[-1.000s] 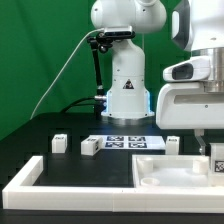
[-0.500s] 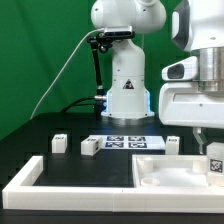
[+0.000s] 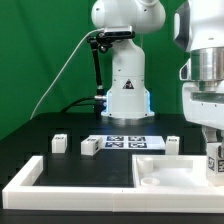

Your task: Assemble one leg

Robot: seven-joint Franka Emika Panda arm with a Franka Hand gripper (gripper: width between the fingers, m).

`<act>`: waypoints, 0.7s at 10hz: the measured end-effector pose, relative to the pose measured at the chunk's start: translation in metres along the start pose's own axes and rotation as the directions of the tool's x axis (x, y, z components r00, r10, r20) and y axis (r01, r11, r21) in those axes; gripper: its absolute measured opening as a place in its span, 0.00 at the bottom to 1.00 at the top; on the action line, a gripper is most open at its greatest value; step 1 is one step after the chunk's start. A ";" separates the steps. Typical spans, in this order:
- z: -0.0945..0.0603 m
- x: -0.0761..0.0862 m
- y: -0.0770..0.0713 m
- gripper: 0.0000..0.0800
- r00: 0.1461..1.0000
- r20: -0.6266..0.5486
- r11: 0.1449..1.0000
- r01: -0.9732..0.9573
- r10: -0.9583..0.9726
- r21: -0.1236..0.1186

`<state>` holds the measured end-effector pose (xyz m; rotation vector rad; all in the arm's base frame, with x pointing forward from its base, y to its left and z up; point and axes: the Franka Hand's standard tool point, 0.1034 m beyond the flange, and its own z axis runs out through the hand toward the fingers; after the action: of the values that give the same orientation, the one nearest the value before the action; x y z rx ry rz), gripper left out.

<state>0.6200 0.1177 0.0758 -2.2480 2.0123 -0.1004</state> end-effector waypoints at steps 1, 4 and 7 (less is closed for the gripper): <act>0.000 0.002 0.000 0.37 0.989 0.026 0.989 -0.146 0.146 0.002; 0.001 0.002 -0.001 0.37 0.931 0.042 0.932 -0.361 0.362 -0.013; 0.000 0.003 -0.001 0.37 0.903 0.046 0.904 -0.426 0.427 -0.017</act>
Offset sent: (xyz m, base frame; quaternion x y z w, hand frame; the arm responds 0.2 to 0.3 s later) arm 0.0055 -0.0062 -0.0070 -0.0149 0.0008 0.2253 0.9742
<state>0.6219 0.1145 0.0755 -1.7357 2.4218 0.0031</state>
